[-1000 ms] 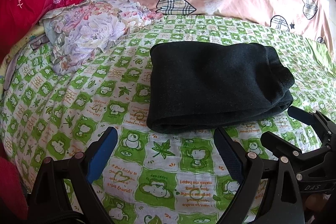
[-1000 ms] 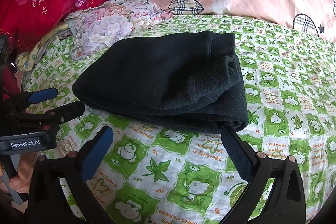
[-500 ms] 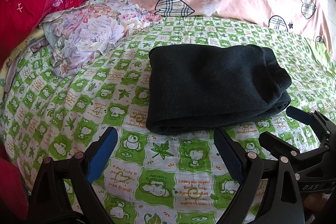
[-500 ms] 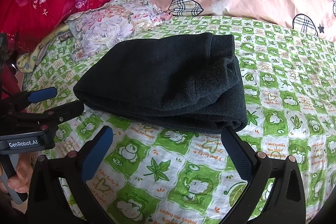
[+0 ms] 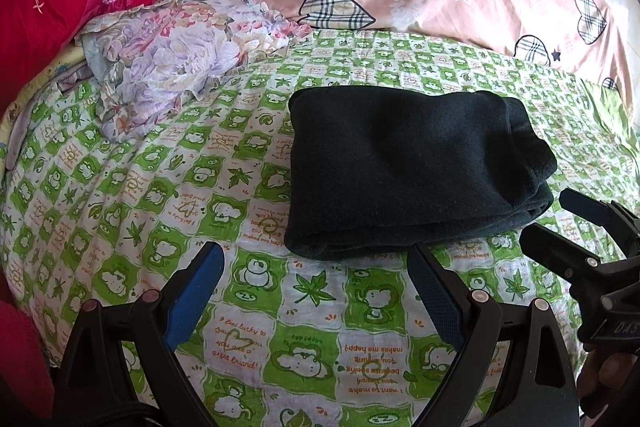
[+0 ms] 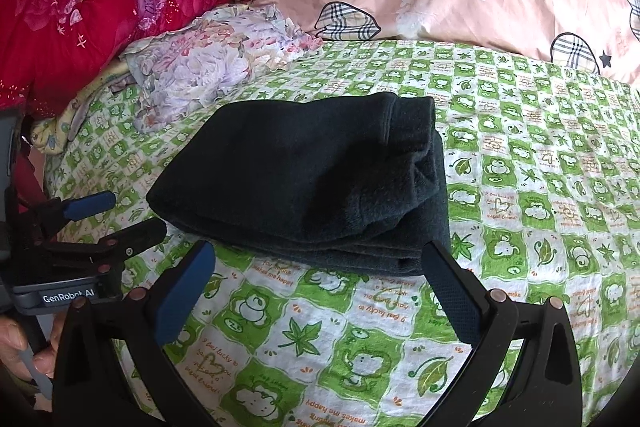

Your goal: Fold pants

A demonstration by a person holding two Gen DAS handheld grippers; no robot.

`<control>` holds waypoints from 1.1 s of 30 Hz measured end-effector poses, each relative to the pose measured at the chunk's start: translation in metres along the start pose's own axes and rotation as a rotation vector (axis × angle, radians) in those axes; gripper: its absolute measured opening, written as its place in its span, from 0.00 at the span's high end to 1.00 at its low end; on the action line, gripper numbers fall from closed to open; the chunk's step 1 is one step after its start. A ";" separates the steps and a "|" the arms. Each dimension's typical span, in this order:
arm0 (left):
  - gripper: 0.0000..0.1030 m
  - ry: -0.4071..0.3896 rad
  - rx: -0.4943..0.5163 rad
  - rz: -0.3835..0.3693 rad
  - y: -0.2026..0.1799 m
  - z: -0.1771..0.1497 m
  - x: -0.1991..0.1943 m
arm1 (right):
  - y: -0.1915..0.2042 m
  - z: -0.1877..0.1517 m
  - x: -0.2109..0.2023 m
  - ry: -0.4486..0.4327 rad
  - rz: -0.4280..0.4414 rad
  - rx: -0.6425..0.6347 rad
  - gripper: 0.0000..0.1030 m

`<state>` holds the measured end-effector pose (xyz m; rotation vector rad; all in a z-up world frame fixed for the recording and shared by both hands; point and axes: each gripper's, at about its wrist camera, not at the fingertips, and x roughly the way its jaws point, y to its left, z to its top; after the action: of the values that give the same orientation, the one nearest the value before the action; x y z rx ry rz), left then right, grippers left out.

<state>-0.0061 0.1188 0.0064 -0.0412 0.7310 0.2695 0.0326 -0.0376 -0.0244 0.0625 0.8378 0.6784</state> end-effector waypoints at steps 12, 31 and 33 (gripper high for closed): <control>0.09 0.013 0.005 -0.011 0.001 0.006 0.003 | -0.002 0.009 -0.003 0.010 -0.002 -0.004 0.00; 0.10 0.022 0.014 0.010 -0.003 0.020 0.009 | -0.014 0.014 0.001 0.041 0.002 0.020 0.00; 0.10 0.024 0.016 0.008 -0.004 0.019 0.009 | -0.016 0.014 0.001 0.041 0.002 0.029 0.00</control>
<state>0.0139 0.1196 0.0147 -0.0263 0.7577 0.2713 0.0511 -0.0465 -0.0206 0.0754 0.8869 0.6711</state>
